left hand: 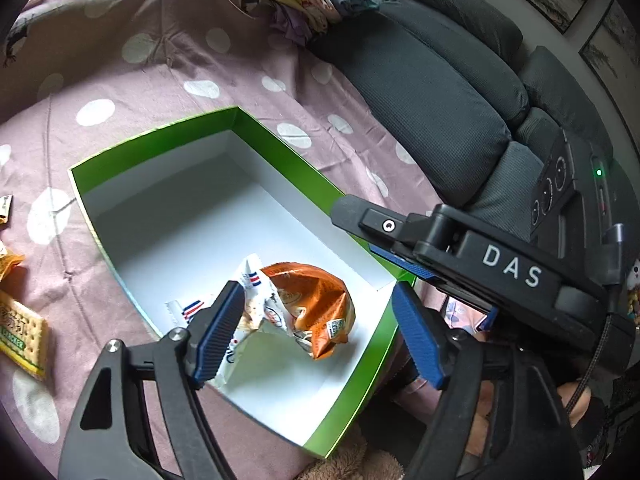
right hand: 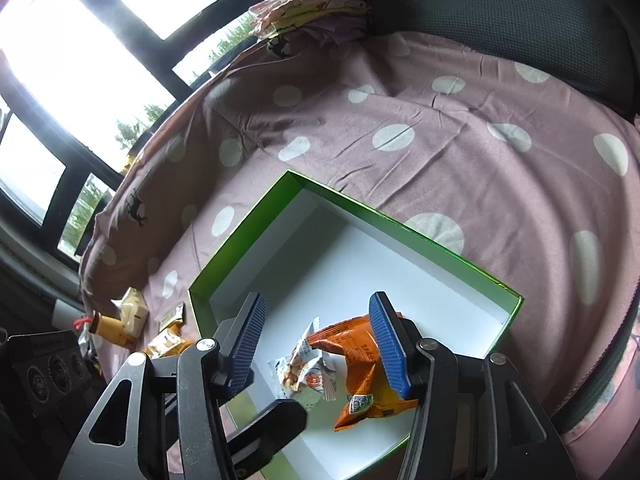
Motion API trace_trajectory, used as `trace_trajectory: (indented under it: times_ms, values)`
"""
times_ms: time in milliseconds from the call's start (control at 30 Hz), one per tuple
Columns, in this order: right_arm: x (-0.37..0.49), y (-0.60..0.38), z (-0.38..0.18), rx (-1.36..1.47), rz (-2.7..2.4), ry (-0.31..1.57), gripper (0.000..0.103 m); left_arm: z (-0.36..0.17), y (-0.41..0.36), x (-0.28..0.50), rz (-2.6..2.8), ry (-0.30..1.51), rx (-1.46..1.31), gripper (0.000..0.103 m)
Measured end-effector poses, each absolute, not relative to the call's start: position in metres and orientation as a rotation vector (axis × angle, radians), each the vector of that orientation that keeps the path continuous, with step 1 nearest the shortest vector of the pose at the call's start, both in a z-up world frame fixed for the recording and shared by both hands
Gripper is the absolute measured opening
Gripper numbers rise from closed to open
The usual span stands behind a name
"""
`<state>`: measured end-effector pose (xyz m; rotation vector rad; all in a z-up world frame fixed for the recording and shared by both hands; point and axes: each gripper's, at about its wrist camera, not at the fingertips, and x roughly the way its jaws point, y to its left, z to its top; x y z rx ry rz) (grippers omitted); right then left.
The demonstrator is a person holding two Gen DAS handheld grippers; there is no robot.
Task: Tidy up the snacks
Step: 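Open the right tool to release the chip bag into the box, then move the right tool toward the soda cracker pack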
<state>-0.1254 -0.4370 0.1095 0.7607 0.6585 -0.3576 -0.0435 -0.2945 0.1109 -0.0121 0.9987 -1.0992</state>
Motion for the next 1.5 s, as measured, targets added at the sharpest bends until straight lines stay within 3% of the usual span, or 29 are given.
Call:
trace_trajectory:
  times_ms: [233, 367, 833, 1500]
  values:
    - [-0.116, -0.408, 0.132, 0.683, -0.339, 0.609, 0.068, 0.128, -0.216, -0.030, -0.927, 0.904, -0.150, 0.103]
    - [-0.106, -0.382, 0.144, 0.620, -0.294, 0.590, 0.076, 0.130, -0.163, -0.023, -0.767, 0.861, -0.178, 0.103]
    - [-0.049, -0.277, 0.142, 0.350, -0.179, 0.690, 0.077, 0.092, 0.002, -0.007, -0.237, 0.828, -0.252, 0.103]
    - [0.070, -0.190, 0.030, 0.178, 0.062, 1.094, 0.077, 0.041, 0.024, 0.013, -0.127, 1.062, -0.264, 0.102]
